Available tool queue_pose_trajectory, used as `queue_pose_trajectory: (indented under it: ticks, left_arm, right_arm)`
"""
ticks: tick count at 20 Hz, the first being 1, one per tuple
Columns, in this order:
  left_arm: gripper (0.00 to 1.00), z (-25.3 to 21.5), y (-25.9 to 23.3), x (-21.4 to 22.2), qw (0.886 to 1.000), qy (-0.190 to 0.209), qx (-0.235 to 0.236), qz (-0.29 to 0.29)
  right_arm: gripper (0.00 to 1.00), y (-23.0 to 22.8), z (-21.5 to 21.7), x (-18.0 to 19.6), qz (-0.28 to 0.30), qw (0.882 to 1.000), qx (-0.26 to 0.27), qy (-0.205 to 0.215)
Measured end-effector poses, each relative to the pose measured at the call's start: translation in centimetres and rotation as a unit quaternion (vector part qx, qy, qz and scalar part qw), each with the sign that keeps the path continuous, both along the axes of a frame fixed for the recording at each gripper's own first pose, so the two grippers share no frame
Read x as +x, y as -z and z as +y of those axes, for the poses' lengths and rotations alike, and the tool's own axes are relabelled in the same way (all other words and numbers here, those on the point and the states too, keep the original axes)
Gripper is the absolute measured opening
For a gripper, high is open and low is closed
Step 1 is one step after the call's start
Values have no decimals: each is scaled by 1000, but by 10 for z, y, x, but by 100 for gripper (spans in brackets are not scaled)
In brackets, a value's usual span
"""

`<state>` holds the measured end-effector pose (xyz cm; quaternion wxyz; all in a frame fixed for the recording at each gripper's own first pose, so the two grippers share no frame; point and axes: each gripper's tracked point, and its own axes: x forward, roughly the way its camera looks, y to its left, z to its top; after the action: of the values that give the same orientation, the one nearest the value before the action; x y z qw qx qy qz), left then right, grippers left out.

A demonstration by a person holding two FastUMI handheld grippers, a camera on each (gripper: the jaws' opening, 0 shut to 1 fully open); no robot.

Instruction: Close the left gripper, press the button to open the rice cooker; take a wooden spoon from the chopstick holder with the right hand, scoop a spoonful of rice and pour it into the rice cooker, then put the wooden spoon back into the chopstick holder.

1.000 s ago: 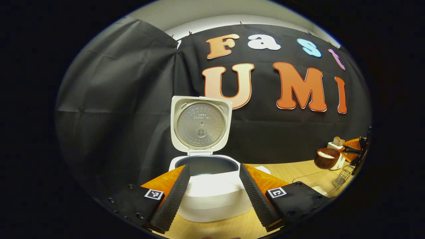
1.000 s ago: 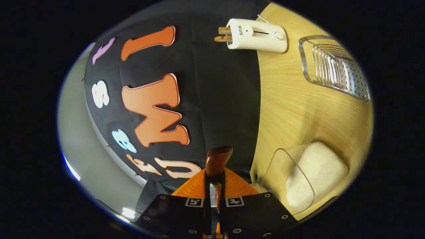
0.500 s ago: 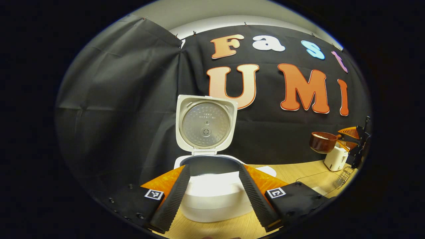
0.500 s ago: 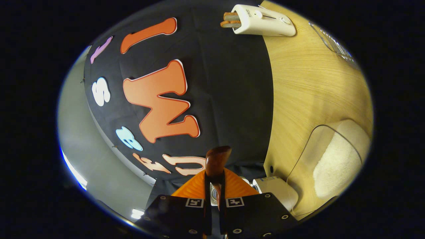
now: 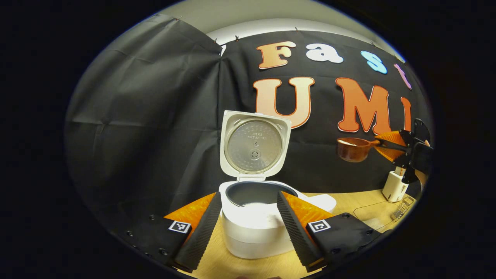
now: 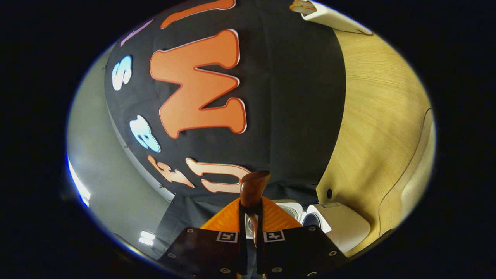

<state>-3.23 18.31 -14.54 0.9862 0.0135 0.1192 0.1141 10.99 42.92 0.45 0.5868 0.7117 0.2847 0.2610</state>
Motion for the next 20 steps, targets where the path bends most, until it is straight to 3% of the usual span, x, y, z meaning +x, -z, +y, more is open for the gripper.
queue_pose_trajectory:
  ticks: [6,11,13,20]
  left_arm:
    - [94,28,-2,-5,1000,-19,19,1]
    - [94,41,8,-7,999,-29,31,10]
    - [92,42,13,-5,999,-27,28,13]
    - [94,44,21,-2,999,-28,26,22]
  right_arm:
    - [10,-6,83,13,-43,996,-74,-15]
    - [9,6,154,14,-81,985,-146,-49]
    - [10,9,174,14,-116,974,-186,-55]
    - [10,0,202,8,-270,917,-288,-50]
